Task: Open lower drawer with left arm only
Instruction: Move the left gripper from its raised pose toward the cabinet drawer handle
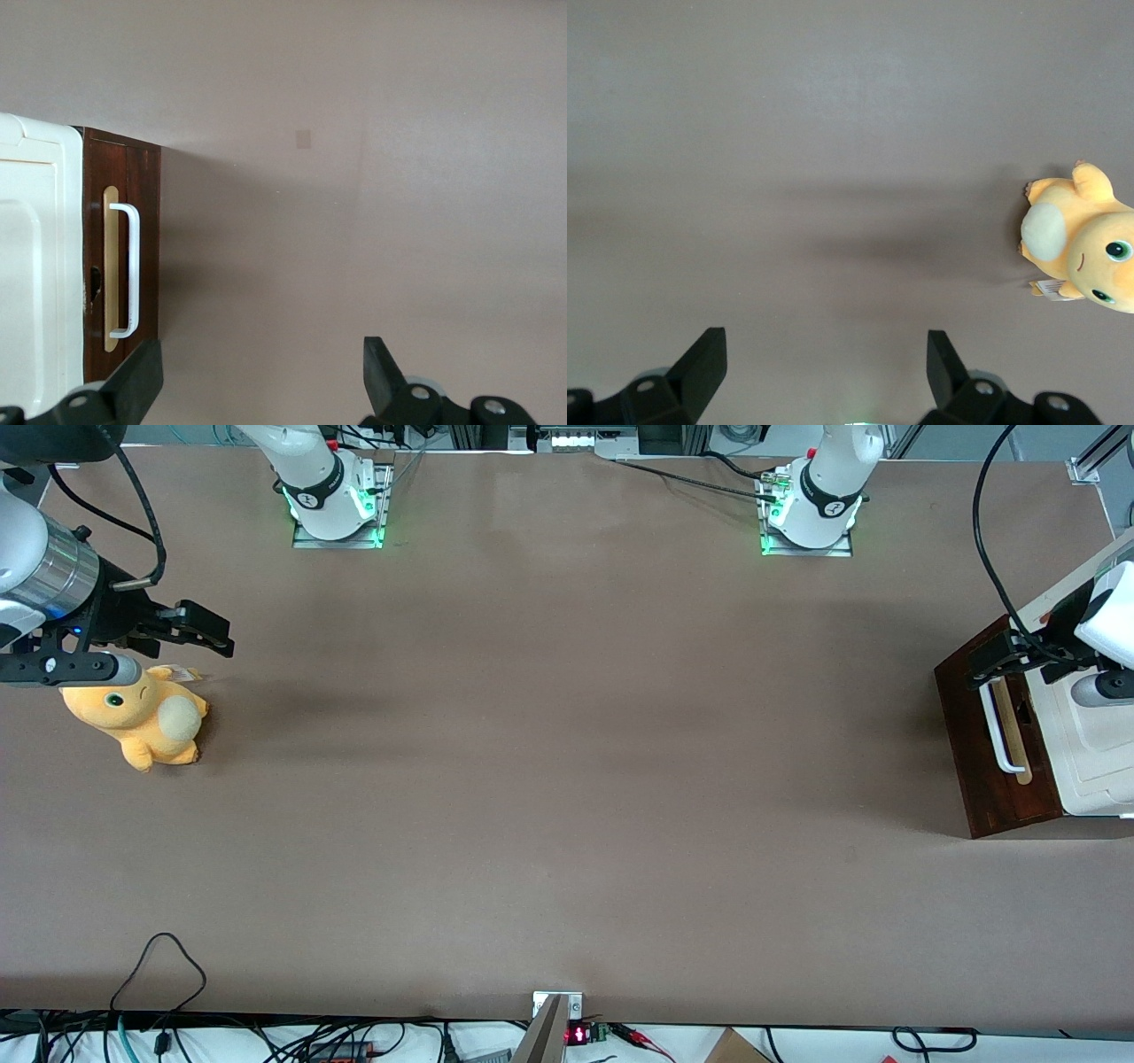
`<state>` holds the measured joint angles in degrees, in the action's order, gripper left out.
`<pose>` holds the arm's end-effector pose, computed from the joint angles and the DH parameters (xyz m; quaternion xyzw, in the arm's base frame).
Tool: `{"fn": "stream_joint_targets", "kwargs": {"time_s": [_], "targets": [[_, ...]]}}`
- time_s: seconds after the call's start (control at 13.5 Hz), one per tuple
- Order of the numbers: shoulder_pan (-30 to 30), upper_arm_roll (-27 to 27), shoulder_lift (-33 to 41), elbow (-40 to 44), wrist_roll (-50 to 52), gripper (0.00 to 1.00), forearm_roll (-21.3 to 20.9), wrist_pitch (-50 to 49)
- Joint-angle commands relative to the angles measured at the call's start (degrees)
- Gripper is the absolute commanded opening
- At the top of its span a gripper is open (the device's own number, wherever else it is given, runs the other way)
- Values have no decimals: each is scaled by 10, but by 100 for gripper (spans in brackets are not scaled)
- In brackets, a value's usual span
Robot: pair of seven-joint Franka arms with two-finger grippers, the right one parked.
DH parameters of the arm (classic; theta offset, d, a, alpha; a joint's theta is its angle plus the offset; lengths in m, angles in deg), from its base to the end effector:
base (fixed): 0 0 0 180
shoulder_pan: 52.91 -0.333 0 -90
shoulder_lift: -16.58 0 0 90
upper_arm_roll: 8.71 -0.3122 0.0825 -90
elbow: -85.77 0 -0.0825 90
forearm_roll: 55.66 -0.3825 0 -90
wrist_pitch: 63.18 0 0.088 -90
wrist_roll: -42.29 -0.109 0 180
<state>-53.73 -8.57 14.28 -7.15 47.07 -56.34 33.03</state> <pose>0.5732 0.0080 0.5815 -0.9988 -0.0470 -0.0088 0.0055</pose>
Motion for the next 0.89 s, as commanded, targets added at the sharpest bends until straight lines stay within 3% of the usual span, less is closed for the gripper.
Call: {"fn": "stream_joint_targets", "kwargs": {"time_s": [0.0,0.81], "targets": [[-5,3,5,3,-6,100,15,-15],[-5,8,2,0,-11,100,11,-38]]}}
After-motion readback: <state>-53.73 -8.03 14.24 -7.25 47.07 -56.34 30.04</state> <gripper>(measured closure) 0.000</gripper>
